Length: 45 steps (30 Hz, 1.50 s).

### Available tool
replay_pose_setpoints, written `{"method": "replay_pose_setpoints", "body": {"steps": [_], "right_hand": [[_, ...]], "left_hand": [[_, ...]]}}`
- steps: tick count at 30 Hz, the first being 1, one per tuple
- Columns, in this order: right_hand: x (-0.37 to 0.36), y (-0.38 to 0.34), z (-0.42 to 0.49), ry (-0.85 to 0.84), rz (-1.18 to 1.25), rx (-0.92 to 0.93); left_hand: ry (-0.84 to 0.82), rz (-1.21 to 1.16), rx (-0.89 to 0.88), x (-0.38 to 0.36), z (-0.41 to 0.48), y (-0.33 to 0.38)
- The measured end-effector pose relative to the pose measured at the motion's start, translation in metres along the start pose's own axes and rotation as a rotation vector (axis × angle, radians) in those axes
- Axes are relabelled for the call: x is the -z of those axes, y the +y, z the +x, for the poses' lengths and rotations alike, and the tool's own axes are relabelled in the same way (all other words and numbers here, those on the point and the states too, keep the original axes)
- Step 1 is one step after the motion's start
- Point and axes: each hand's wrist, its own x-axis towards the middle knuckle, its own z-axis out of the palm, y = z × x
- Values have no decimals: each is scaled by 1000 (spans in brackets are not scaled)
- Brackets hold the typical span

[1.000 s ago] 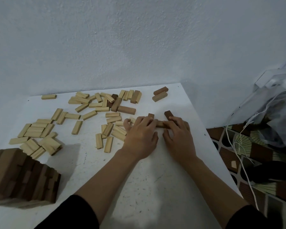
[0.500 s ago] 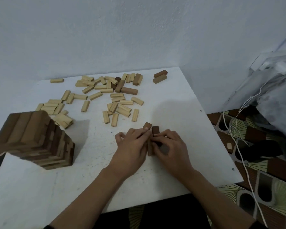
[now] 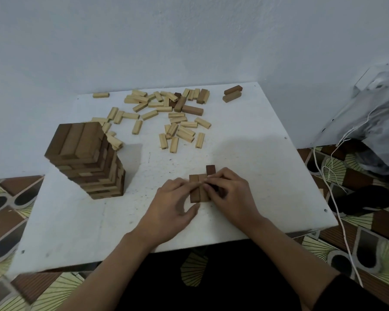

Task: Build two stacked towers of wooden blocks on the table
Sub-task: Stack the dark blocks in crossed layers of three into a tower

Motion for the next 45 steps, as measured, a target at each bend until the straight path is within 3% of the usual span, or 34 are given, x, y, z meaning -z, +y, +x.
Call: {"method": "replay_pose_setpoints", "body": {"steps": [5, 10, 14, 22, 31, 45], "right_hand": [[-4, -7, 0, -46, 54, 41], [3, -6, 1, -12, 65, -87], [5, -5, 2, -205, 42, -164], [22, 6, 18, -483, 31, -150], [24, -1, 30, -420, 102, -152], [13, -9, 39, -562, 64, -82]], "left_hand": [[1, -14, 33, 16, -1, -10], [-112, -76, 105, 20, 4, -15], [-192, -54, 121, 25, 15, -15], [-251, -61, 101, 29, 27, -19], [-204, -80, 95, 27, 24, -23], [-147, -81, 114, 29, 24, -18]]}}
